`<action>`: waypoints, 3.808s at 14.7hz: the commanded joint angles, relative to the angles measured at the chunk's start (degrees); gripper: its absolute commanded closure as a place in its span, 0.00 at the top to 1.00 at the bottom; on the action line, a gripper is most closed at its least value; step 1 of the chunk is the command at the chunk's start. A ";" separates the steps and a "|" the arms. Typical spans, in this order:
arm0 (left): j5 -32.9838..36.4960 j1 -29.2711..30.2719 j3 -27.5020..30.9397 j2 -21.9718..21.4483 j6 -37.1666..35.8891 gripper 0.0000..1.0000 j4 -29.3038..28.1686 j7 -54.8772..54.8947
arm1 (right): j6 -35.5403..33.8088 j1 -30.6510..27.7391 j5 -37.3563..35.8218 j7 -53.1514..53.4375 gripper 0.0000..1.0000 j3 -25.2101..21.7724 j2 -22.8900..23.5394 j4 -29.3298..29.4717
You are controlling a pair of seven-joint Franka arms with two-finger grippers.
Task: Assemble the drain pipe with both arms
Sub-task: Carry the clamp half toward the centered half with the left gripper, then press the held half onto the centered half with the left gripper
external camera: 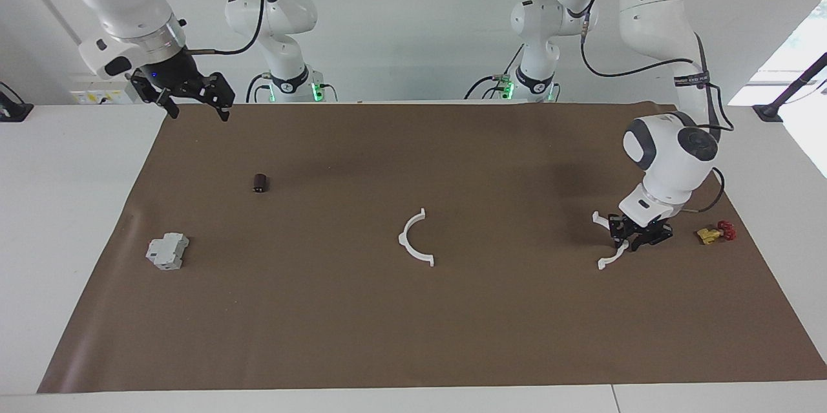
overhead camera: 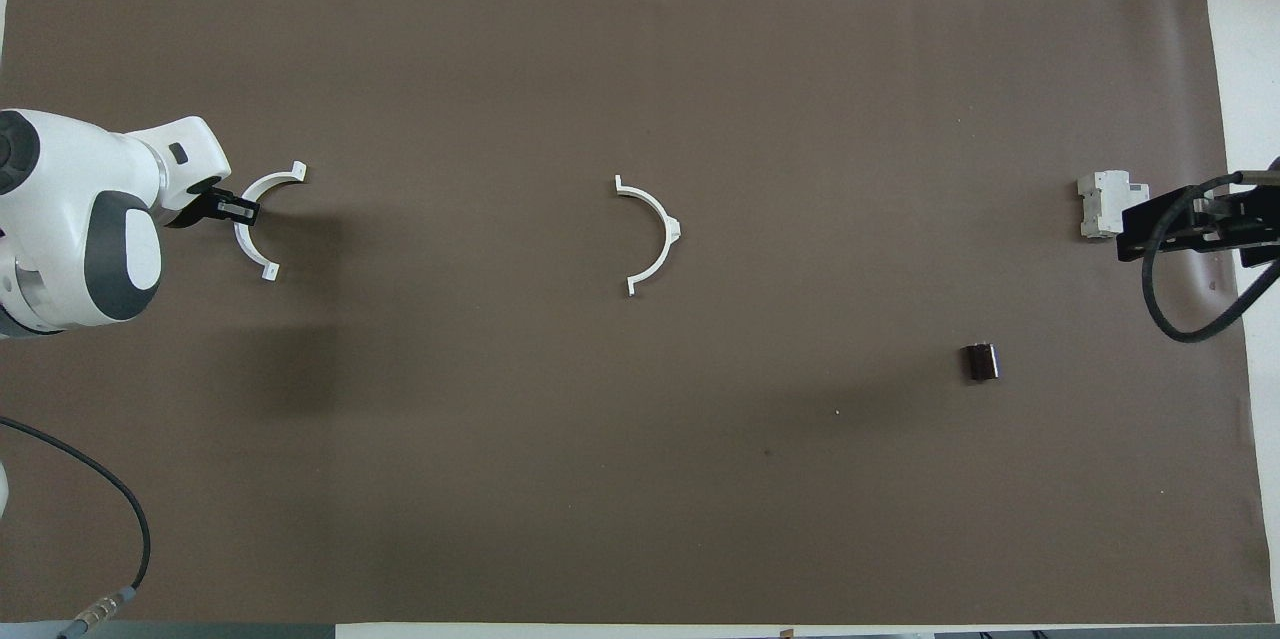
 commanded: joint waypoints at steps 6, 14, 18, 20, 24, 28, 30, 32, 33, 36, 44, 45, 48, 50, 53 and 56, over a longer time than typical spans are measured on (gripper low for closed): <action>1.52 -6.44 0.50 -1.50 -9.45 0.00 5.78 -10.60 | 0.77 -2.69 0.15 -2.29 1.00 1.01 -0.69 -0.77; 11.79 -25.07 0.68 1.65 -17.28 0.00 11.59 -46.03 | 1.91 -3.22 0.16 -5.81 1.00 0.04 0.90 1.17; 14.26 -32.37 1.03 5.43 -20.19 0.00 16.59 -57.38 | 1.92 -4.88 0.33 -8.10 1.00 -0.05 0.72 -0.06; 14.62 -34.05 0.95 6.32 -20.28 0.00 17.83 -60.03 | 1.04 -4.54 0.42 -8.10 1.00 0.12 0.63 -0.15; 14.53 -36.25 0.86 7.20 -17.74 0.00 18.01 -61.97 | 1.04 -4.62 0.42 -7.84 1.00 0.12 0.54 -0.24; 14.18 -36.87 0.59 7.55 -10.79 0.00 16.26 -65.49 | 1.21 -4.80 0.33 -7.75 1.00 0.12 0.54 -0.32; 14.18 -37.57 0.51 7.55 -9.91 0.00 15.38 -65.40 | 1.12 -4.63 0.42 -7.75 1.00 0.12 0.54 -0.32; 14.18 -37.57 0.51 7.55 -9.21 0.00 14.85 -65.31 | 1.12 -4.62 0.33 -7.75 1.00 0.12 0.54 -0.32; 14.18 -37.66 0.51 7.47 -9.12 0.00 14.15 -65.31 | 1.12 -4.62 0.33 -7.75 1.00 0.12 0.54 -0.32; 14.18 -38.28 0.42 6.94 -9.12 0.00 12.30 -65.23 | 1.12 -4.62 0.33 -7.75 1.00 0.12 0.54 -0.32; 14.09 -38.80 0.07 6.41 -5.43 0.00 9.49 -64.87 | 1.12 -4.62 0.33 -7.75 1.00 0.12 0.54 -0.32; 14.09 -38.98 -0.11 6.32 -5.43 0.00 9.05 -64.87 | 1.12 -4.62 0.33 -7.75 1.00 0.12 0.54 -0.32; 14.09 -39.16 -0.37 6.06 -5.51 0.00 9.05 -64.79 | 1.12 -4.62 0.42 -7.75 1.00 0.12 0.54 -0.32; 13.04 -39.16 -0.46 6.15 -5.43 0.00 9.05 -64.87 | 1.12 -4.62 0.42 -7.75 1.00 0.12 0.54 -0.32; 9.52 -39.16 -0.63 6.15 -5.43 0.00 9.22 -64.96 | 1.12 -4.62 0.42 -7.75 1.00 0.12 0.54 -0.32; 9.43 -39.59 -0.90 6.15 -5.69 0.00 9.22 -65.05 | 1.12 -4.62 0.33 -7.75 1.00 0.12 0.54 -0.32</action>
